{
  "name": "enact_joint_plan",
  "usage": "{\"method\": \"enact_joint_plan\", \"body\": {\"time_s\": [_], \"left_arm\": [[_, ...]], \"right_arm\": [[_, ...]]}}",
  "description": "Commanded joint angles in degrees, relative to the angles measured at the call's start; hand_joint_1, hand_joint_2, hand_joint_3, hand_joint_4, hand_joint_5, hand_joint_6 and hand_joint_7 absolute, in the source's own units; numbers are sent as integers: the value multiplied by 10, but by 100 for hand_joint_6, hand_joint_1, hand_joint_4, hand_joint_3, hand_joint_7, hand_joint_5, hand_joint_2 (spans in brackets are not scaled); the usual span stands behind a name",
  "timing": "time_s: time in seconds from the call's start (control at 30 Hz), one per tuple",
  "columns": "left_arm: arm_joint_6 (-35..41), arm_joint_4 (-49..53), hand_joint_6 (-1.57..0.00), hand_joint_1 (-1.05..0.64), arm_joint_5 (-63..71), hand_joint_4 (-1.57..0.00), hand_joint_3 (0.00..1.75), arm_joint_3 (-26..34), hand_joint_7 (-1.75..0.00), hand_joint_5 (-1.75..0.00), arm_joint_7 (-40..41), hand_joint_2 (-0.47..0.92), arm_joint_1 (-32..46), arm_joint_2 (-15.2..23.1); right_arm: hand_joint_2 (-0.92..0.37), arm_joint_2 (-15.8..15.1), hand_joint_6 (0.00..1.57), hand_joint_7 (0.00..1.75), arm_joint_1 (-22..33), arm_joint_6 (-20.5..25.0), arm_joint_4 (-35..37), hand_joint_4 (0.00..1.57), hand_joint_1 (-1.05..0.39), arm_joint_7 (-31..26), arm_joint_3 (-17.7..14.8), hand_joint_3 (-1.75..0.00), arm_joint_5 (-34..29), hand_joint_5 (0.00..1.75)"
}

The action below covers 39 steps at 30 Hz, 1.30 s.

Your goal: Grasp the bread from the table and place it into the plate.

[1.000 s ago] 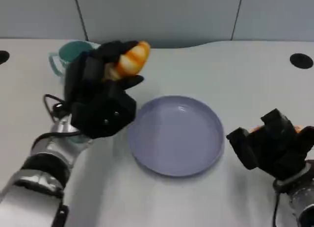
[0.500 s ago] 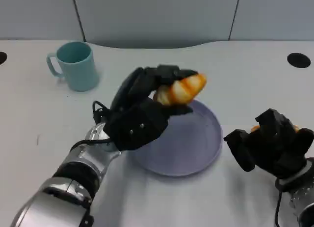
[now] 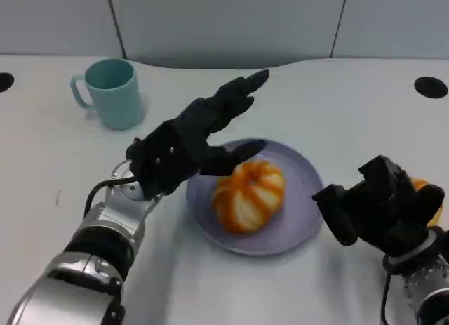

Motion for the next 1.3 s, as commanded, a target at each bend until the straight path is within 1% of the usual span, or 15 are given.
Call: {"method": "enact_joint_plan", "body": {"time_s": [0.03, 0.23, 0.4, 0.5, 0.53, 0.57, 0.67, 0.77, 0.8, 0.87, 0.97, 1.07, 1.17, 1.27, 1.3], "left_arm": [[2, -15, -4, -105, -21, -3, 75, 13, -1, 0, -25, 92, 16, 9], [0, -22, -3, -105, -27, -4, 76, 18, -1, -1, -30, 92, 18, 14], [-4, -20, -5, -105, -38, -6, 75, 27, -2, -2, -36, 92, 21, 14], [75, -28, -9, -105, -122, -8, 70, 76, -4, -4, -123, 92, 25, 0], [158, -51, -10, -105, -195, -8, 69, 114, -4, -5, -199, 92, 31, -5], [222, -75, -8, -105, -249, -7, 72, 140, -3, -5, -255, 92, 37, -7], [322, -164, -4, -105, -323, -8, 77, 163, -1, -7, -330, 92, 74, 9], [409, -300, -8, -105, -389, -13, 79, 189, -3, -11, -379, 92, 152, 52], [430, -330, -9, -105, -403, -15, 79, 195, -4, -12, -386, 92, 170, 60], [486, -396, -10, -105, -448, -16, 76, 219, -4, -15, -391, 92, 227, 77], [536, -473, -11, -105, -487, -15, 73, 244, -5, -17, -367, 92, 307, 83], [550, -514, -12, -105, -499, -13, 73, 253, -5, -18, -349, 92, 354, 80], [535, -513, -11, -105, -506, -11, 70, 264, -5, -21, -369, 92, 408, 76], [519, -496, -11, -105, -511, -10, 68, 270, -5, -23, -388, 92, 429, 73], [509, -484, -16, -105, -512, -7, 63, 275, -6, -43, -395, 92, 439, 70]], "right_arm": [[-92, -36, 106, 80, -21, 48, 10, 102, -54, -1, 28, -27, -30, 150], [-92, -40, 126, 45, -23, 65, 14, 113, -52, -10, 23, -23, -31, 126], [-92, -26, 128, 39, -19, 37, 11, 111, -52, -8, 5, -25, -18, 127], [-92, -29, 129, 43, -19, 32, 9, 107, -55, -4, 13, -26, -28, 146], [-92, -27, 127, 50, -18, 10, 7, 104, -55, -11, 11, -27, -28, 152], [-92, -25, 116, 72, -17, -10, 5, 101, -56, -17, 7, -27, -26, 157], [-92, -27, 101, 92, -21, 13, 12, 91, -54, -4, 8, -29, -23, 168], [-92, -39, 105, 60, -36, 84, 24, 92, -51, 20, 26, -26, -35, 160], [-92, -40, 114, 38, -36, 88, 23, 94, -52, 18, 28, -24, -37, 155], [-92, -34, 123, 23, -30, 75, 11, 101, -55, 6, 29, -23, -37, 141], [-92, -21, 130, 18, -21, 55, -1, 102, -53, -3, 15, -25, -24, 147], [-92, -15, 135, 21, -16, 26, -7, 98, -55, -6, 11, -26, -19, 162], [-92, -18, 117, 66, -16, 15, -1, 92, -53, -5, 12, -29, -22, 173], [-92, -22, 114, 75, -15, 11, 2, 92, -54, -7, 14, -29, -25, 174], [-92, -23, 111, 83, -14, 5, 2, 97, -55, -6, 12, -30, -24, 169]]}}
